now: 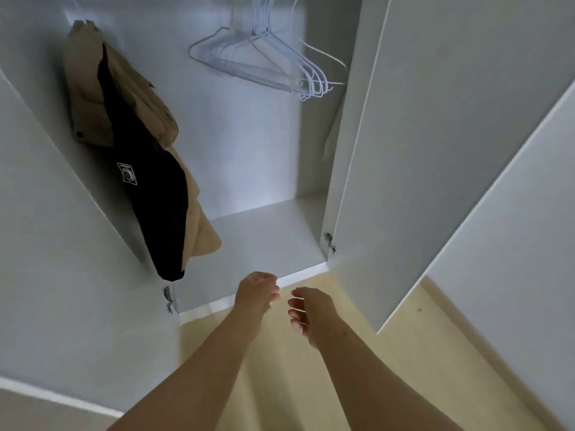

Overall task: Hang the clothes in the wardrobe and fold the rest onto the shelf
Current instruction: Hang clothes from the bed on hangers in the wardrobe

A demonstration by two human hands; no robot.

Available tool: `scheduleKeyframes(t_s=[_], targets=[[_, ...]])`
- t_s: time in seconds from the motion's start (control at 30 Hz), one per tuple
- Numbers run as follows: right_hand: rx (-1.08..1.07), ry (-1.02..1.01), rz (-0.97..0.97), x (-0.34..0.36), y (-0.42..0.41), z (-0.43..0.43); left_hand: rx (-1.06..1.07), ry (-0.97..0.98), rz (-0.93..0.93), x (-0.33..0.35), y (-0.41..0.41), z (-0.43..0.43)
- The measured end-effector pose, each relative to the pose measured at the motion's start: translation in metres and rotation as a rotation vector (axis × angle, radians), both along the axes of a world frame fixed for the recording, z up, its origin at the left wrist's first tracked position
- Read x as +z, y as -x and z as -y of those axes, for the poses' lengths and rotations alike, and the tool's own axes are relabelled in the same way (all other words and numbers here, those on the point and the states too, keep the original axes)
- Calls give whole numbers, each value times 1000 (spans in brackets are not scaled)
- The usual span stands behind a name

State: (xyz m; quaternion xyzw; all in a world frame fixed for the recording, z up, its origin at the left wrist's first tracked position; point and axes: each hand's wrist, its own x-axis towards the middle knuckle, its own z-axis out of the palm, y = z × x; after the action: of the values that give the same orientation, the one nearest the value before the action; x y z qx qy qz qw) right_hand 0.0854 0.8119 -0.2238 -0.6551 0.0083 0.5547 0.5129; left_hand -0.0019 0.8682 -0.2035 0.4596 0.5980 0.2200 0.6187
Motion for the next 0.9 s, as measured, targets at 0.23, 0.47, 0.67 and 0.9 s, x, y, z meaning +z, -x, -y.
scheduleKeyframes(t_s=[0.23,0.47,0.67,0.9], targets=[[-307,102,-60,-21,39,121,-336,17,-24,-21,17,105],[-695,172,-91,-33,60,274,-706,85,-61,-40,11,238],[-1008,159,-95,-32,84,408,-966,56,-68,-37,1,362],[-1326,143,-83,-35,137,594,-1293,55,-40,-31,18,554]])
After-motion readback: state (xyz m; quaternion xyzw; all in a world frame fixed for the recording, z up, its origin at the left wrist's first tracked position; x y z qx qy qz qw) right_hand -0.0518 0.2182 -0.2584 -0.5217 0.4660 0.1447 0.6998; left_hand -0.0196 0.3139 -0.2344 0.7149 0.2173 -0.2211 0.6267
